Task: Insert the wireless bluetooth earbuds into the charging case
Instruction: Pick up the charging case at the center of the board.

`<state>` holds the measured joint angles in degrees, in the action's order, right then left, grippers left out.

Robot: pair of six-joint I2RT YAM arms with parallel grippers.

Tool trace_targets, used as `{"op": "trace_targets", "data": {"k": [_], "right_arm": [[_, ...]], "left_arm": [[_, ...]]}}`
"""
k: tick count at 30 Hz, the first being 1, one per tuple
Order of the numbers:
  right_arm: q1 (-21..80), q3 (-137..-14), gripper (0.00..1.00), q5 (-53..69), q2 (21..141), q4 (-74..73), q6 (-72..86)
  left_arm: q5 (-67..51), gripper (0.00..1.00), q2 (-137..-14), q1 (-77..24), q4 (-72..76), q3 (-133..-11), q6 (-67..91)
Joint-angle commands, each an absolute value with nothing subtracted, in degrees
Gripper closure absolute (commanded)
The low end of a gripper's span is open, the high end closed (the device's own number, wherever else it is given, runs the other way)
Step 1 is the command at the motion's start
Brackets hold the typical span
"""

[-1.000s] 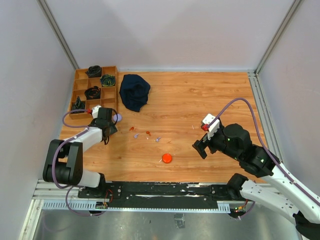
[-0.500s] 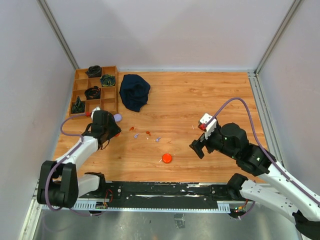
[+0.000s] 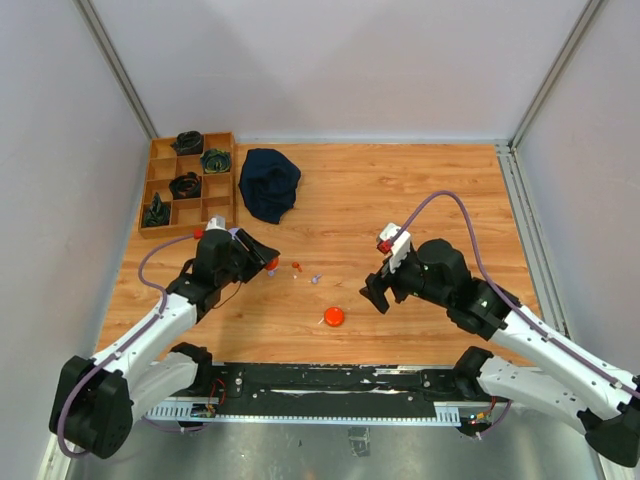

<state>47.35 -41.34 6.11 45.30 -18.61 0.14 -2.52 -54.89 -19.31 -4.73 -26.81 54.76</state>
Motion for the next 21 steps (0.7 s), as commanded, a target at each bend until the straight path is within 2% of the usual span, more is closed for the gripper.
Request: {"op": "trace_targets", "data": {"k": [1, 12, 21], "right_arm": [[47.59, -39.65, 0.14, 7.84, 45.99, -9.76, 4.56], [50.38, -33.24, 0.16, 4.33, 46.48, 10.53, 11.24], [56.93, -28.22, 0.21, -6.21, 49.21, 26.22, 13.53]], "left_arm": [[-2.0, 0.57, -53.0, -23.93, 1.34, -25.36, 65.04], [6.02, 0.59, -53.75, -36.5, 9.55, -26.3, 77.45], [13.45, 0.6, -57.3, -44.07, 13.22, -29.25, 84.01]]}}
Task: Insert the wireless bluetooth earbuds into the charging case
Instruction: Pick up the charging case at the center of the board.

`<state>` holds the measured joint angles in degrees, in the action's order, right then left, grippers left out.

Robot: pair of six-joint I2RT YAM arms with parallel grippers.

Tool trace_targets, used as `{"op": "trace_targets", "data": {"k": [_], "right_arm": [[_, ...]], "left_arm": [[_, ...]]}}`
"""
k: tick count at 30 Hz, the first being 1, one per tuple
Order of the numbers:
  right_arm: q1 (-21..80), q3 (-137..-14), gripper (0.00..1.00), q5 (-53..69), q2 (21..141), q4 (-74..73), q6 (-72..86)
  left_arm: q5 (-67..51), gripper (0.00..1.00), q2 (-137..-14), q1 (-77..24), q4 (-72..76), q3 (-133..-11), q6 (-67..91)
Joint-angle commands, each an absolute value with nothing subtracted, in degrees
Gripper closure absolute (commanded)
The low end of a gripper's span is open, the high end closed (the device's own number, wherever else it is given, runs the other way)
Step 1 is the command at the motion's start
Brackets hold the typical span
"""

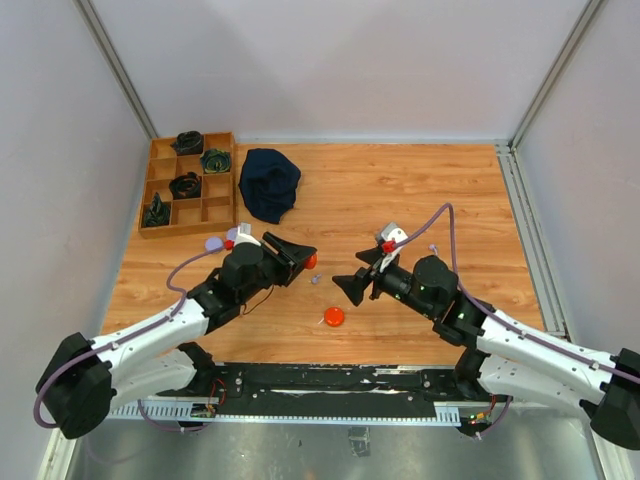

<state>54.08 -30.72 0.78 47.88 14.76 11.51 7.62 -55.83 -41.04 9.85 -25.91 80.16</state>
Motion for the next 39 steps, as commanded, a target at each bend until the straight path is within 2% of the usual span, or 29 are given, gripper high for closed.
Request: {"op": "trace_targets", "data": {"k": [1, 12, 27, 31, 39], "right_arm": [[57.55, -27.58, 0.22, -7.48, 49.9, 28.3, 13.85], [61.74, -25.96, 0.29, -20.63, 59.04, 40.49, 13.86], [62.05, -27.56, 0.43, -23.45, 67.19, 47.93, 12.36], [62.05, -27.46, 0.49, -24.07, 68.25, 49.6, 12.12], [62.05, -27.34, 0.71, -24.19, 67.97, 49.75, 11.52]], "left_arm": [[14.19, 0.6, -57.82, -44.8, 13.35, -29.73, 84.41], [18.52, 0.6, -61.94, -49.66, 14.69, -33.15, 87.73], [21.16, 0.6, -64.1, -52.16, 16.61, -33.52, 91.14], [22.15, 0.57, -64.07, -52.47, 16.57, -33.21, 91.32], [21.98, 0.51, -64.2, -52.78, 17.17, -32.86, 92.02]]}}
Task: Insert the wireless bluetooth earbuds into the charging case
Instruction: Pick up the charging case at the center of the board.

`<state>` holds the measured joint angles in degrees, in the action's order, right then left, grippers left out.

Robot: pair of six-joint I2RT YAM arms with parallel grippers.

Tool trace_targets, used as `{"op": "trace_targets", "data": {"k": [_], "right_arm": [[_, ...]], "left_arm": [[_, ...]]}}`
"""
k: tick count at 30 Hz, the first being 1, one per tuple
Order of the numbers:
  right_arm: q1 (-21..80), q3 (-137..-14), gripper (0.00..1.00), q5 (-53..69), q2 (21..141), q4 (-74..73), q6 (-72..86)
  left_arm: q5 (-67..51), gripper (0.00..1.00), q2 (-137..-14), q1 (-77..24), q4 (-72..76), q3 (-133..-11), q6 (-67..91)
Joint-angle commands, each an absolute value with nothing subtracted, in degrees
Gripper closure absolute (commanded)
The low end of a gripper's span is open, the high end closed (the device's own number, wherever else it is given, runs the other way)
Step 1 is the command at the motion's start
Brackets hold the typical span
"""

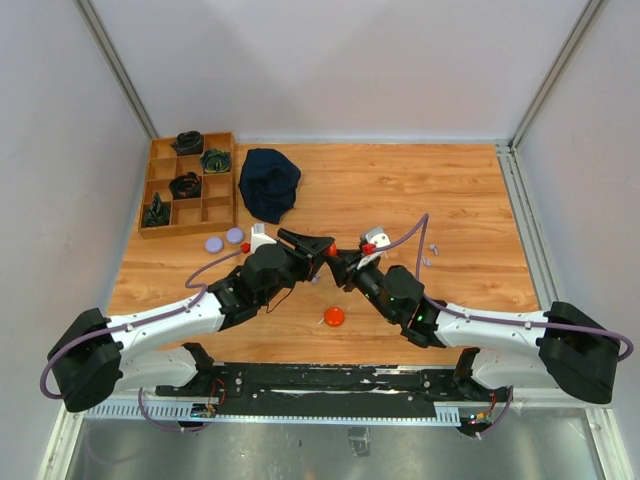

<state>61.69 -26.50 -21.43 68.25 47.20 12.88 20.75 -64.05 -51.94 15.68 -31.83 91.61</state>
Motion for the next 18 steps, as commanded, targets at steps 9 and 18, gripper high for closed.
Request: {"op": "trace_targets", "data": {"k": [9, 18], "right_arm": [[61.96, -27.88, 0.89, -24.1, 66.45, 47.01, 9.77], [59.33, -30.37, 0.89, -16.41, 55.26, 27.65, 6.03]], "left_arm": [[21.87, 0.29, -63.76, -52.82, 18.79, -31.1, 91.98], [24.74, 0.18, -57.87, -52.82, 19.58, -30.86, 73.57]]}}
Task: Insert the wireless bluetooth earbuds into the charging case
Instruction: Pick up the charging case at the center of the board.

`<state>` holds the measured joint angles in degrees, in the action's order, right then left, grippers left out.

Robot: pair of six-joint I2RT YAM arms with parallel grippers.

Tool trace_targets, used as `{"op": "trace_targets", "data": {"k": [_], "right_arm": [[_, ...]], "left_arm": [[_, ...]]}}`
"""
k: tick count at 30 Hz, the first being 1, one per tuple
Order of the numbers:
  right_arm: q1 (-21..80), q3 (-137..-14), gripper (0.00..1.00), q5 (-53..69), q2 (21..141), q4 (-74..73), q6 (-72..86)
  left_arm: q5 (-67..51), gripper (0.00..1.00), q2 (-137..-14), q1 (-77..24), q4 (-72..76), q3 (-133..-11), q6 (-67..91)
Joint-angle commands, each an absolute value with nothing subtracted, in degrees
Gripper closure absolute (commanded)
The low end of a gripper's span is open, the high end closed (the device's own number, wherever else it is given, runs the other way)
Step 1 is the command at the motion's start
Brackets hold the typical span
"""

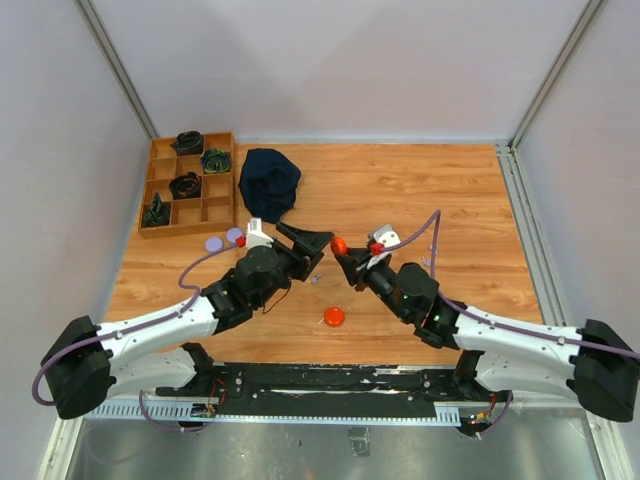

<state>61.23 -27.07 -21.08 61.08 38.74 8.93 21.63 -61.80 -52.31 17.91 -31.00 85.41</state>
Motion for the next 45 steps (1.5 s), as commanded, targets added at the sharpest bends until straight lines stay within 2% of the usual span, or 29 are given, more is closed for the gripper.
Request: {"op": "trace_targets", "data": {"k": [1, 8, 14, 18, 24, 36, 45], "right_arm": [[58.41, -31.13, 0.89, -14.63, 52.96, 24.48, 5.37], [53.53, -40.21, 0.86, -3.62, 44.69, -1.26, -0.23], [51.94, -49.22, 0.86, 3.21, 44.69, -17.76, -5.96], [51.86, -55.2, 0.87, 7.0, 46.11, -26.05, -9.73], [51.86, -62.26, 0.88, 12.66, 48.97, -36.42, -15.72], [51.86, -70.52, 0.9, 21.18, 55.25, -45.15, -22.13], [51.86, -71.6, 0.9, 24.45, 56.42, -45.9, -24.14]], "left_arm": [[24.85, 0.18, -56.63, -52.82, 19.89, -30.62, 70.72], [19.24, 0.18, -50.49, -52.8, 23.62, -28.24, 44.92], [4.02, 0.18, -49.0, -52.82, 28.0, -27.92, 23.26], [-8.0, 0.18, -48.41, -52.82, 24.51, -29.94, 9.41], [-19.69, 0.19, -47.36, -52.82, 19.27, -32.05, -7.71], [-34.46, 0.29, -53.77, -52.82, 17.4, -37.97, -17.37], [-38.58, 0.44, -58.14, -52.78, 17.46, -40.65, -17.31]]}}
